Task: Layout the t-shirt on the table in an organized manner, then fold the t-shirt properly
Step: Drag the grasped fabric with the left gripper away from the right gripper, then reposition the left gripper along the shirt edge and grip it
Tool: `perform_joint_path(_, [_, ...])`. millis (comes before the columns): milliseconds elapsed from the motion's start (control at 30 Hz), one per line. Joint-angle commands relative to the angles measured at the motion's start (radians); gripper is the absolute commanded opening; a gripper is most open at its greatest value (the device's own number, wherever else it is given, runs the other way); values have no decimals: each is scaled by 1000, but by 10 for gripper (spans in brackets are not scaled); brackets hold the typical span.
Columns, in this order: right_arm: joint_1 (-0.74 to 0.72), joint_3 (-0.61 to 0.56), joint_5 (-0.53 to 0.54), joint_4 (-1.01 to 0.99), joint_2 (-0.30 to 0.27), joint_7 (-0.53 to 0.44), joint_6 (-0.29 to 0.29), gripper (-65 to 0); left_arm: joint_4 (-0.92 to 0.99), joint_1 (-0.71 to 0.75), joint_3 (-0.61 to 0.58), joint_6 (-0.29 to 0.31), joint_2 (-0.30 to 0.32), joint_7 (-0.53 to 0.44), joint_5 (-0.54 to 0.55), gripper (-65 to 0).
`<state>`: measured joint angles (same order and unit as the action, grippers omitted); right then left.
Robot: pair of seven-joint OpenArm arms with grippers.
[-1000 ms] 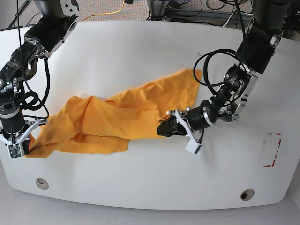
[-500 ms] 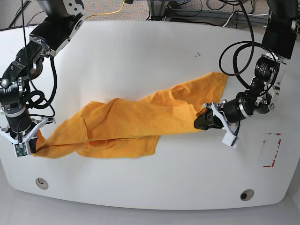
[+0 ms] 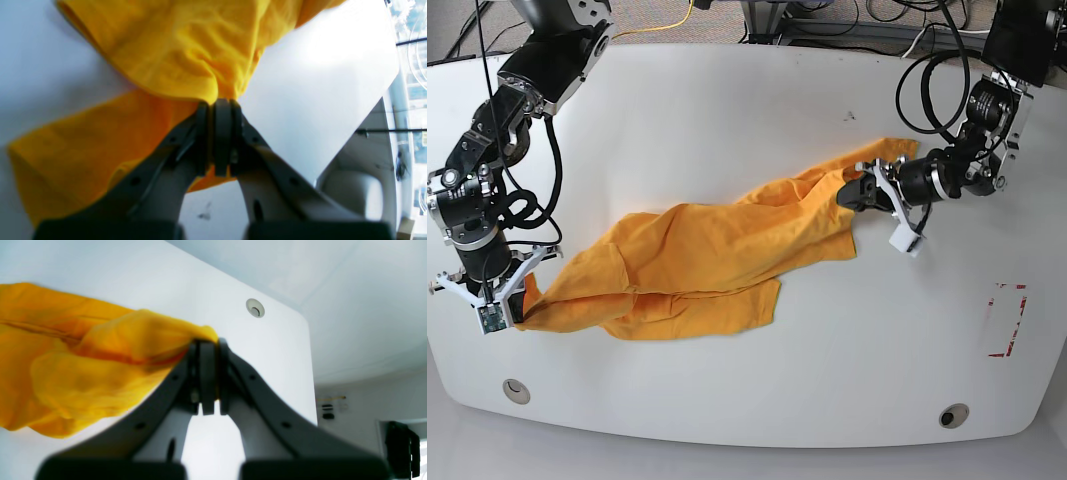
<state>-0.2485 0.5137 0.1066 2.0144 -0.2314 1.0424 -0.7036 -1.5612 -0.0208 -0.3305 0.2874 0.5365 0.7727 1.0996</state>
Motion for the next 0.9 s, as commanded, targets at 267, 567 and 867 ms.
perform_joint_path(267, [-21, -25, 0, 15, -16, -27, 5, -650, -20, 9, 51, 9, -14, -25, 27, -339])
perform_joint_path(567, [-24, -25, 0, 13, -16, -27, 5, -650, -9, -72, 169, 9, -51, -25, 26, -293])
perform_joint_path(867, [-24, -25, 2, 13, -15, -27, 5, -650, 213, -190, 187, 8, -135, -28, 18, -293])
